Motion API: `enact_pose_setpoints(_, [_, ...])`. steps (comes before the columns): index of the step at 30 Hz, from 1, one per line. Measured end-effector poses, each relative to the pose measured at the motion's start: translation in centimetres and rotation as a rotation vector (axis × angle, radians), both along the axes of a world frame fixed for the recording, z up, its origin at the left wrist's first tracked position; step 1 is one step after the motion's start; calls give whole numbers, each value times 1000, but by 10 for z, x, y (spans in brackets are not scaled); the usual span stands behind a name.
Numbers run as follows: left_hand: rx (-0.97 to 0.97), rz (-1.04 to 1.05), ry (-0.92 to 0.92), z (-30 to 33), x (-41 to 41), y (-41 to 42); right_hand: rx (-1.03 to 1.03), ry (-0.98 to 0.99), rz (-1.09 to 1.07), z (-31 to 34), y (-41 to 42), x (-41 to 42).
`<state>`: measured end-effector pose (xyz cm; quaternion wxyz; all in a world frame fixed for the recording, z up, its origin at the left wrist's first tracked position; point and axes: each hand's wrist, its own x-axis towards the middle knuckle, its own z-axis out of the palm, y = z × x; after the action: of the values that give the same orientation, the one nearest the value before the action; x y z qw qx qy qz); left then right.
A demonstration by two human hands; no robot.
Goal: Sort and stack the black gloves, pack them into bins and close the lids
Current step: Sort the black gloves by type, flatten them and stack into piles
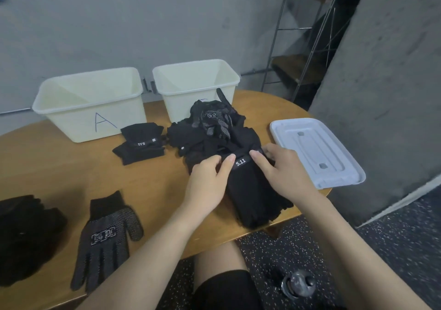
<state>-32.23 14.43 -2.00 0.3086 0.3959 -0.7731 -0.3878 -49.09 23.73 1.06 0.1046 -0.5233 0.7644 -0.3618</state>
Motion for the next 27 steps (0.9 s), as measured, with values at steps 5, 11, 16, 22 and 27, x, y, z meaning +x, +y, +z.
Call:
enact_pose_setpoints(5, [-52, 45, -135, -28, -20, -8, 78, 55, -32, -33, -14, -24])
enact_pose_setpoints(11, [-65, 74, -130, -45, -29, -7, 11, -76, -59, -72, -15, -28])
enact_pose_setpoints(16, [-5, -33, -7, -57, -33, -10, -31, -82, 6, -82, -19, -23])
enact_pose_setpoints(22, [13, 75, 155, -87, -40, -3, -11, -98, -9, -96, -19, -18])
enact_pose_setpoints(27, [-43, 140, 177, -93, -52, 4, 10, -135, -17, -103, -21, -24])
